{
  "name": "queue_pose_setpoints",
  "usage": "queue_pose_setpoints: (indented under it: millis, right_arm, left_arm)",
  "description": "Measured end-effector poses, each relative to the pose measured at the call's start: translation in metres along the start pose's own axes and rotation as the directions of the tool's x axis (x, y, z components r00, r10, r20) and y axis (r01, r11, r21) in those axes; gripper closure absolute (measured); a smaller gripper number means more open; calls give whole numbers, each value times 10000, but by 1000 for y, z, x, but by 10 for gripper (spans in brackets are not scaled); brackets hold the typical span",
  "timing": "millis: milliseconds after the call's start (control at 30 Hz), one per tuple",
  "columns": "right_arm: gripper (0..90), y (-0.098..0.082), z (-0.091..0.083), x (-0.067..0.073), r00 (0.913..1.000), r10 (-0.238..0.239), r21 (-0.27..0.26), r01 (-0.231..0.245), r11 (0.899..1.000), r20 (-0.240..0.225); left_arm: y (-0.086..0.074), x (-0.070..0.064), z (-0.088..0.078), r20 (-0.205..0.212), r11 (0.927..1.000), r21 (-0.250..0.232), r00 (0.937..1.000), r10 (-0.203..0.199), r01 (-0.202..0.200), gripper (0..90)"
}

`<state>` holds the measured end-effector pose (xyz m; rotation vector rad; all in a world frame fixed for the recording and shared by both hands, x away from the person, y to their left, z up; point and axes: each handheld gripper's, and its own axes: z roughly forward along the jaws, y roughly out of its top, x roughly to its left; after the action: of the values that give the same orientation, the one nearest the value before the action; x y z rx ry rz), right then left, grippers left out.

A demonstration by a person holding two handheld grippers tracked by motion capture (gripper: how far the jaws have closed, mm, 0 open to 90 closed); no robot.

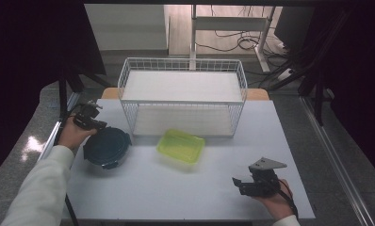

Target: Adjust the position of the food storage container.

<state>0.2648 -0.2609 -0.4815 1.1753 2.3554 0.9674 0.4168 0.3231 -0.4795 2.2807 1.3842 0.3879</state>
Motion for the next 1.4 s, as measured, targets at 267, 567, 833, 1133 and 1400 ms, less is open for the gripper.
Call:
queue_pose_setpoints:
  millis: [267, 567, 833, 1133, 1400]
  right_arm:
    - [228, 1, -2, 2, 10000, -78, -111, 77, 9999, -15]
    - [227, 4, -3, 6, 9982, 185, -306, -203, 9993, -576]
    - [227, 4, -4, 6, 9986, 108, -325, -125, 9994, -520]
    - [227, 5, -4, 8, 9988, 34, -322, -49, 9995, -483]
    - [227, 5, -4, 8, 9988, 17, -323, -32, 9995, -487]
  left_arm:
    - [-10, -19, -6, 330, 9995, -20, 9989, 317, -317, 900]
    - [-19, -44, -13, 526, 9976, -111, 9962, 689, -684, 900]
    - [-27, -59, -17, 699, 9964, -207, 9940, 837, -825, 900]
    - [-30, -78, -21, 836, 9931, -92, 9896, 1173, -1169, 900]
    - [-29, -97, -21, 1218, 9888, -258, 9813, 1493, -1473, 900]
